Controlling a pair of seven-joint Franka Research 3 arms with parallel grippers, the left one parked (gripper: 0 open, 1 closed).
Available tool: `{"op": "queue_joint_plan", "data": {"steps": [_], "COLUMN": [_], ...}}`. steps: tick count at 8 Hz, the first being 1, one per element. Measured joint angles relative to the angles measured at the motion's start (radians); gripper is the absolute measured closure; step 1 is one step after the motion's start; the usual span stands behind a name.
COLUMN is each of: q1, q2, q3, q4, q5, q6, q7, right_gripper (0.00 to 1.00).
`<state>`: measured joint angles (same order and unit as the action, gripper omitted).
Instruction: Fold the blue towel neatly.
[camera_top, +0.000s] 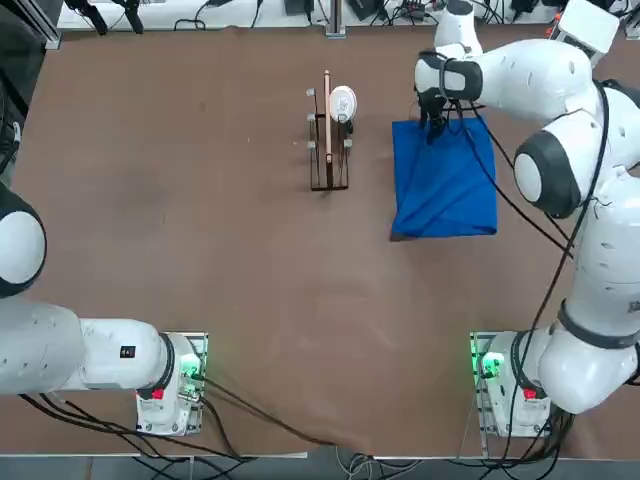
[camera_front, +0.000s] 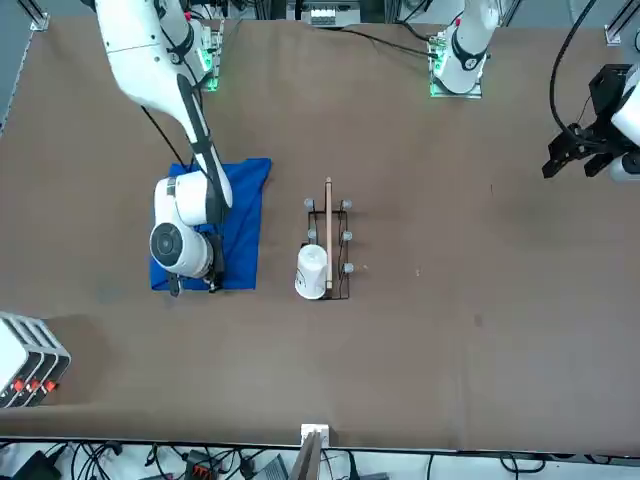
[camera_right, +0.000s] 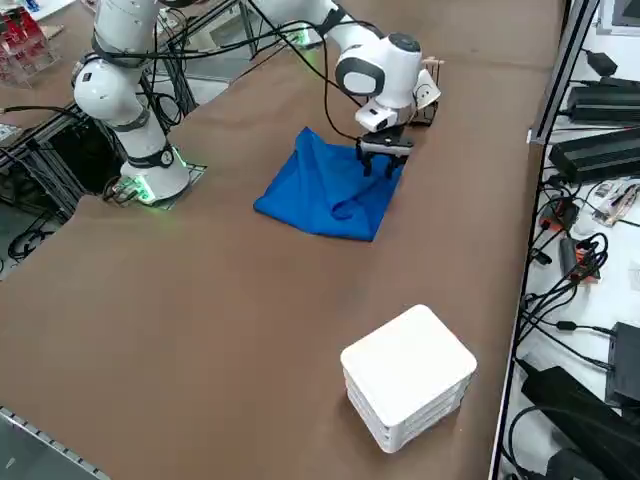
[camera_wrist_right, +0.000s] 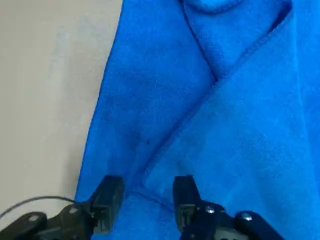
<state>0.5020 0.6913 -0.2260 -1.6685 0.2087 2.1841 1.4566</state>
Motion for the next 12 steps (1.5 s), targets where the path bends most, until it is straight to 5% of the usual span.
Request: {"op": "queue_joint_plan", "data": {"steps": [4, 10, 12], "q1": [0.000, 0.000, 0.000], "q2": [0.005, 0.004, 0.004], "q3": [0.000, 0.000, 0.000], "q4": [-0.006, -0.002, -0.001], "q5": [0.000, 0.001, 0.001], "q6": [0.000, 0.006, 0.006], "q7": [-0.001, -0.001, -0.001], "right_gripper": [0.41, 0.89, 0.95]}}
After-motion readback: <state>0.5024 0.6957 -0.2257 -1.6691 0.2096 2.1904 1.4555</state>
